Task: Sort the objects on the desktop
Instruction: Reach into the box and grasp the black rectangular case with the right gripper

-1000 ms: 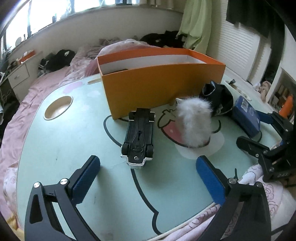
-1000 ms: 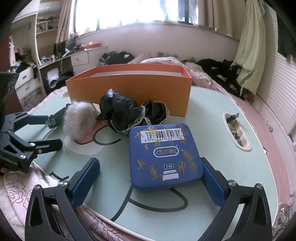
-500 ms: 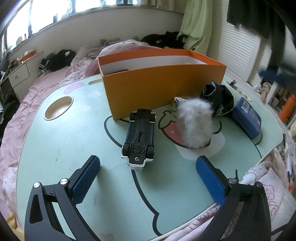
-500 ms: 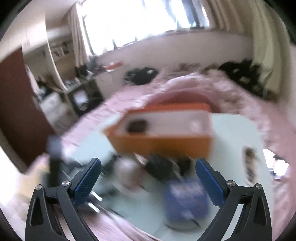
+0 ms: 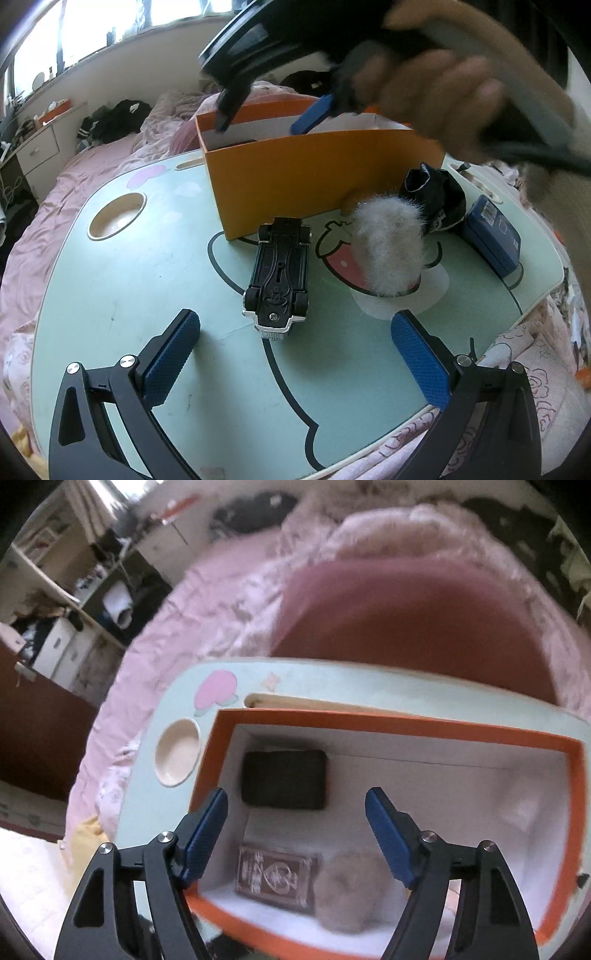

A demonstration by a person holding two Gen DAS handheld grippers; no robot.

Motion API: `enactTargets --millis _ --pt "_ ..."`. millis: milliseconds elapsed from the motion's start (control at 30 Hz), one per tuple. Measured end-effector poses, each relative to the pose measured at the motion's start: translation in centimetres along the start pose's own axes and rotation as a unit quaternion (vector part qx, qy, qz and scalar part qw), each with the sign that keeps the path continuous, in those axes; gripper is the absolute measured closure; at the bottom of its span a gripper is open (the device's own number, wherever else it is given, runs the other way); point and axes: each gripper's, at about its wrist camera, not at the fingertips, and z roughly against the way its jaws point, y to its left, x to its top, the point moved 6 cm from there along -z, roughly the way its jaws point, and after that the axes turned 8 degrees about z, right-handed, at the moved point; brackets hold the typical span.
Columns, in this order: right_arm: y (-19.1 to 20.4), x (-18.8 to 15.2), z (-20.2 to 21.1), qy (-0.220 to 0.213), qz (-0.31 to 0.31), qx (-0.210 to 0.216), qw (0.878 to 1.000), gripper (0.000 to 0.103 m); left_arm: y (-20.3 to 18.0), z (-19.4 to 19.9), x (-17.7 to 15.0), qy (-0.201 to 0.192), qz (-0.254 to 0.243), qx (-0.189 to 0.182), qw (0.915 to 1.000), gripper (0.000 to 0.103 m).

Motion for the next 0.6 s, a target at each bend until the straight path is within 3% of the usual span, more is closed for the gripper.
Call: enactTargets --millis 233,400,600 --pt "0.7 0.9 -2.6 0.057 0.030 -0.045 0.997 0.028 0.0 -0.1 0.0 -0.002 0.000 -0.001 1.0000 0.000" --pt "0.3 0.9 -2.8 0.065 0.002 0.017 0.998 0.043 0.0 0.0 0.0 -0.002 0.001 -0.002 1.0000 0.000" --pt "-2.1 -0.4 -1.2 0.057 -0.018 0.004 0.998 0.044 0.1 -0.1 0.2 -0.002 0.001 0.000 1.0000 0.000"
